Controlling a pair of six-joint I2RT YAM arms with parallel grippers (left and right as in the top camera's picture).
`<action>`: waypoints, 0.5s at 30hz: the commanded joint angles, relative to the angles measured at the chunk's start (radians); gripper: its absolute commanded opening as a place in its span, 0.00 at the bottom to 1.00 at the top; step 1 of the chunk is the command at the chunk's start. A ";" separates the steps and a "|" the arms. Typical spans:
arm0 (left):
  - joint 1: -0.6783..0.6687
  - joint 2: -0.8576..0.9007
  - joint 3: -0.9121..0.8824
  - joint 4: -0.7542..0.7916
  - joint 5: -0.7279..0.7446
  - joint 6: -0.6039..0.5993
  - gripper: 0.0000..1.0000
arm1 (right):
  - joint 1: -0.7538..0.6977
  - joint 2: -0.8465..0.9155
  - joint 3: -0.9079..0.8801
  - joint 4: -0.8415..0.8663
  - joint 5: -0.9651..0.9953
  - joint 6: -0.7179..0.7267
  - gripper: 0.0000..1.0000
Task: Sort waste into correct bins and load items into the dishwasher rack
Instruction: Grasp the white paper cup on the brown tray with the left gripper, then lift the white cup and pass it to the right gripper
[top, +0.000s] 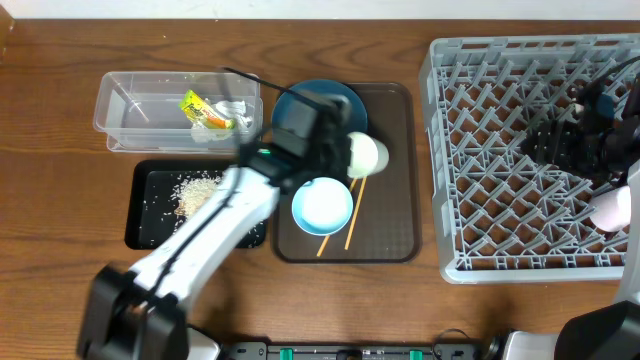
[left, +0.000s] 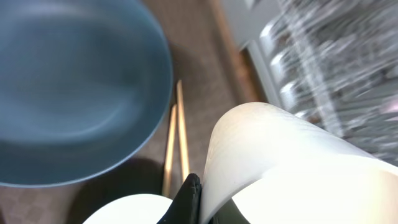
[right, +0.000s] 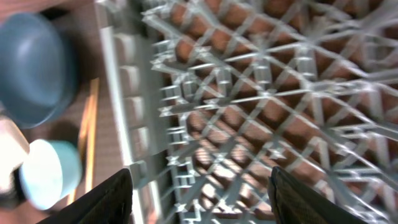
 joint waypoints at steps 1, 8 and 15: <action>0.092 -0.023 0.020 0.031 0.335 -0.065 0.06 | 0.048 -0.015 -0.015 -0.012 -0.184 -0.100 0.68; 0.220 -0.001 0.020 0.102 0.681 -0.110 0.06 | 0.228 -0.015 -0.163 0.016 -0.487 -0.327 0.73; 0.238 0.014 0.020 0.102 0.864 -0.110 0.06 | 0.416 -0.015 -0.306 0.237 -0.648 -0.396 0.72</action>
